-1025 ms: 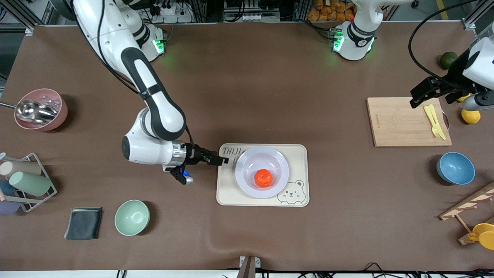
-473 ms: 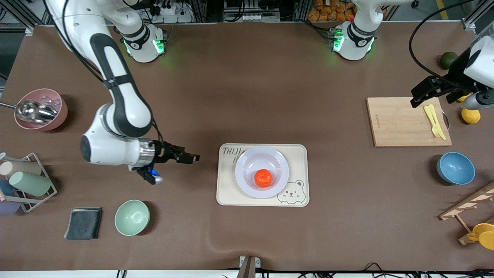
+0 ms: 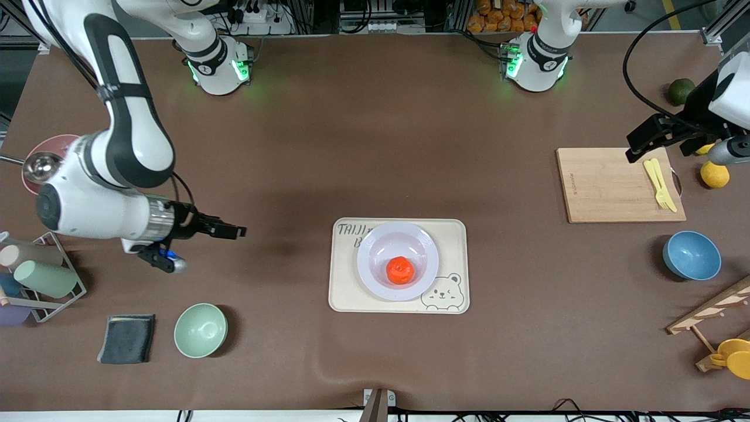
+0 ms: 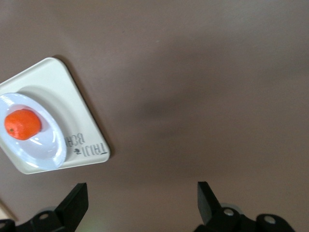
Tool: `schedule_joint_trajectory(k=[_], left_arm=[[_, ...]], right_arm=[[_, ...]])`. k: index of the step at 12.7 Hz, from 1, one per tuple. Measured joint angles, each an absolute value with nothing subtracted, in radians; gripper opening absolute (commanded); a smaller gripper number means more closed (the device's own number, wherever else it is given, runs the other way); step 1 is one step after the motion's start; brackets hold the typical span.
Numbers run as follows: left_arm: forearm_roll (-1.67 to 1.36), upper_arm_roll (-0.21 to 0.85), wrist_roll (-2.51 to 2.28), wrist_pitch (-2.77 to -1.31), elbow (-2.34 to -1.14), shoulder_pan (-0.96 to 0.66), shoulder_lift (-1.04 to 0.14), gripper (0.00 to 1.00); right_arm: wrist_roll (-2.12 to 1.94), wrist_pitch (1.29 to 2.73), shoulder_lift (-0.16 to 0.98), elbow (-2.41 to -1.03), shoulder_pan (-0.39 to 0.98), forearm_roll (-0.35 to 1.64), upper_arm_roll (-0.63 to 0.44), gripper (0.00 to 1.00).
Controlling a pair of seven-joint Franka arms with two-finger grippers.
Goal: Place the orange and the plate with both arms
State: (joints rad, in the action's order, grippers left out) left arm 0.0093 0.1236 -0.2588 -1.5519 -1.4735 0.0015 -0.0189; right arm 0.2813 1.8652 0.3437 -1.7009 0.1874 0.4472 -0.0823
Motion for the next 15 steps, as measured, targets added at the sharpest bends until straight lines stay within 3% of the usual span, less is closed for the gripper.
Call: schedule_joint_trajectory(k=[5,10,15], left_arm=[[0.009,0.12,-0.259,-1.552,-1.473,0.006,-0.019,1.0],[0.009,0.118,-0.259,-1.552,-1.473,0.006,-0.019,1.0],[0.009,0.118,-0.259,-1.552,-1.473,0.007,-0.019,1.0]], right_arm=[[0.239,1.765,0.237,-1.7,0.106,0.321,-0.084,1.0],[-0.002,1.69,0.204,-1.649,0.018,0.26,-0.083,1.0],[-0.012,1.605,0.119,-1.627,0.016,0.131,-0.073,1.0]])
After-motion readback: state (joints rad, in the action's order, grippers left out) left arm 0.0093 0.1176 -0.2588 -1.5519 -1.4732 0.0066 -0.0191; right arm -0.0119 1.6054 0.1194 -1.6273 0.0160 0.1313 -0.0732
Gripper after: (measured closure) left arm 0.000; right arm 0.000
